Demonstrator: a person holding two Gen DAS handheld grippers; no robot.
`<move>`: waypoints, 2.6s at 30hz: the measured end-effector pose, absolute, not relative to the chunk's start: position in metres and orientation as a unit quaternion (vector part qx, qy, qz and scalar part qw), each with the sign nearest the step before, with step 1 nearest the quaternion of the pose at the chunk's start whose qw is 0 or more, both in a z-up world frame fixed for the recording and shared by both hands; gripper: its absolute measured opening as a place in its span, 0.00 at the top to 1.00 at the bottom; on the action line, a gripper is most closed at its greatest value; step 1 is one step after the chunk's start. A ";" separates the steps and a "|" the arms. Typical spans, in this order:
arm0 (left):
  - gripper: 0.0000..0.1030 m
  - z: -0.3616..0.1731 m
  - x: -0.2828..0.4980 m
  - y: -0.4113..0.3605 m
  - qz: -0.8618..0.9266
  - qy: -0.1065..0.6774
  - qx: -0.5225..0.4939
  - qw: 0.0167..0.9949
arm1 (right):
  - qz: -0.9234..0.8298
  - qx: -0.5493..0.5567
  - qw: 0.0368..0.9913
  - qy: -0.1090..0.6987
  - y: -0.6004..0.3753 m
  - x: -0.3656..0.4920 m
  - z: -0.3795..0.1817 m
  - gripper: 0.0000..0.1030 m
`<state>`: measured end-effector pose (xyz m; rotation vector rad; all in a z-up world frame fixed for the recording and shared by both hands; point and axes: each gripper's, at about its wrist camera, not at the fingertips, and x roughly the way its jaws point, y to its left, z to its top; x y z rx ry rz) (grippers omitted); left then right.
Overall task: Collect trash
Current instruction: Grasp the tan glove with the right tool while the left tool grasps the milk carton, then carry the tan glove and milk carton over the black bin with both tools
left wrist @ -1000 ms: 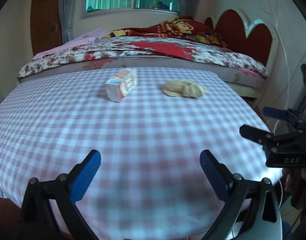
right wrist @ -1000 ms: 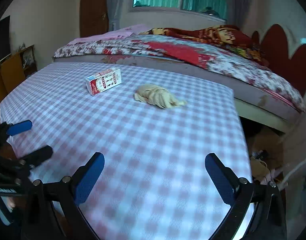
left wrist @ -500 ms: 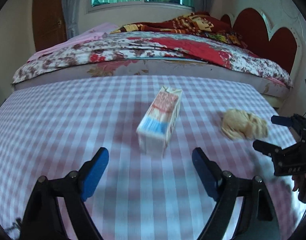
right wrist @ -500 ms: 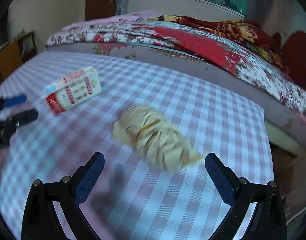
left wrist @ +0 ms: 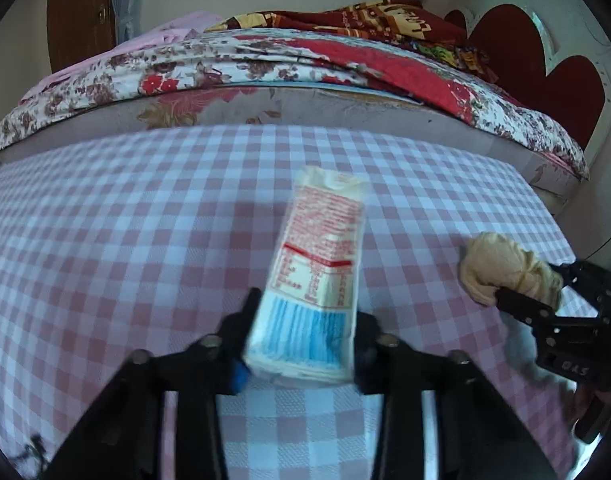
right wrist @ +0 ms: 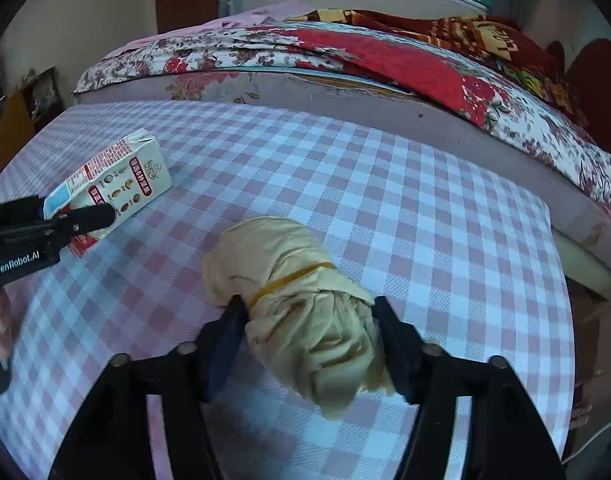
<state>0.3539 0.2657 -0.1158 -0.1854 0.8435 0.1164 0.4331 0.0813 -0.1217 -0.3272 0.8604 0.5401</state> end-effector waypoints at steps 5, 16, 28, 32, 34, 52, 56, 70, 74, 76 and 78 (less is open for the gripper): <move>0.66 -0.109 0.324 0.249 0.060 0.393 -0.078 0.914 | 0.239 -0.133 0.868 0.414 0.083 0.419 -0.116 0.67; 0.66 -0.077 0.245 0.219 0.069 0.364 -0.075 0.926 | 0.238 -0.065 0.881 0.404 0.046 0.356 -0.082 0.69; 0.66 -0.056 0.180 0.162 0.045 0.343 -0.063 0.936 | 0.223 -0.039 0.901 0.370 -0.015 0.264 -0.050 0.68; 0.66 -0.049 0.163 0.142 0.034 0.336 -0.058 0.939 | 0.211 -0.031 0.910 0.356 -0.039 0.242 -0.040 0.68; 0.66 -0.045 0.154 0.135 0.029 0.331 -0.060 0.941 | 0.205 -0.023 0.913 0.352 -0.050 0.232 -0.037 0.68; 0.66 -0.027 0.111 0.052 -0.029 0.302 -0.038 0.952 | 0.155 -0.001 0.934 0.321 -0.145 0.163 -0.017 0.68; 0.66 -0.025 0.107 0.033 -0.042 0.299 -0.030 0.953 | 0.145 0.005 0.938 0.315 -0.162 0.156 -0.012 0.68; 0.66 -0.037 0.106 -0.016 -0.092 0.311 -0.012 0.946 | 0.107 0.029 0.942 0.316 -0.210 0.137 -0.018 0.68; 0.66 -0.042 0.110 -0.034 -0.113 0.318 -0.008 0.941 | 0.089 0.033 0.942 0.321 -0.229 0.130 -0.021 0.68; 0.66 -0.043 0.111 -0.045 -0.125 0.319 -0.005 0.940 | 0.075 0.038 0.943 0.322 -0.243 0.126 -0.022 0.68; 0.66 -0.043 0.112 -0.059 -0.139 0.320 -0.002 0.937 | 0.064 0.043 0.943 0.323 -0.255 0.122 -0.022 0.68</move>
